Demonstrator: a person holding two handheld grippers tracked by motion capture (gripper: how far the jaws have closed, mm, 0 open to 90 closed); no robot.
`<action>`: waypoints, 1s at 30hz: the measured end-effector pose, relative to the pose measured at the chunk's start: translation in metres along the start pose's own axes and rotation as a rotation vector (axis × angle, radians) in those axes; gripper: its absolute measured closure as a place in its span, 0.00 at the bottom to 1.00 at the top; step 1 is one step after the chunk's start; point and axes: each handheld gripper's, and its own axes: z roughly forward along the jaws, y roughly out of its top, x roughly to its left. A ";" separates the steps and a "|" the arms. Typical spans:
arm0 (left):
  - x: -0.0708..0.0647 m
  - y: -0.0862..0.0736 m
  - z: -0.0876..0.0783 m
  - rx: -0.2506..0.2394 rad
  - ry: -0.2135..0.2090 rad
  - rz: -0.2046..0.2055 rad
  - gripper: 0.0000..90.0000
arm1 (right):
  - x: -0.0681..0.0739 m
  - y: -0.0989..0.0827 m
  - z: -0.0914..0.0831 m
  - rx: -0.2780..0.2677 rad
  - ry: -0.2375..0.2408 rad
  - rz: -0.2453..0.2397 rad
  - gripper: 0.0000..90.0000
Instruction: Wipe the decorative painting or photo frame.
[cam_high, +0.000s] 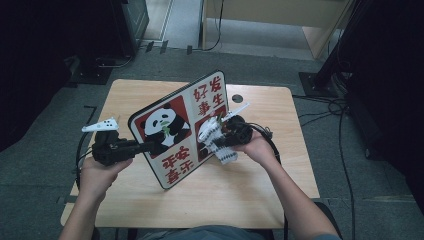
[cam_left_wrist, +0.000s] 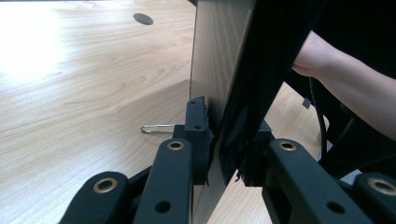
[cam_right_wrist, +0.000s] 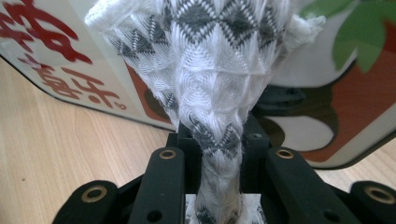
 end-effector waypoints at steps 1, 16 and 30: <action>0.000 0.000 0.000 0.000 0.000 0.000 0.87 | 0.000 -0.001 0.001 0.003 -0.003 -0.002 0.85; 0.000 0.000 0.000 0.000 0.002 0.004 0.87 | 0.002 -0.011 0.017 0.073 -0.018 0.001 0.85; -0.001 0.000 0.000 -0.003 0.004 -0.001 0.87 | 0.004 -0.008 0.007 0.052 -0.007 0.009 0.85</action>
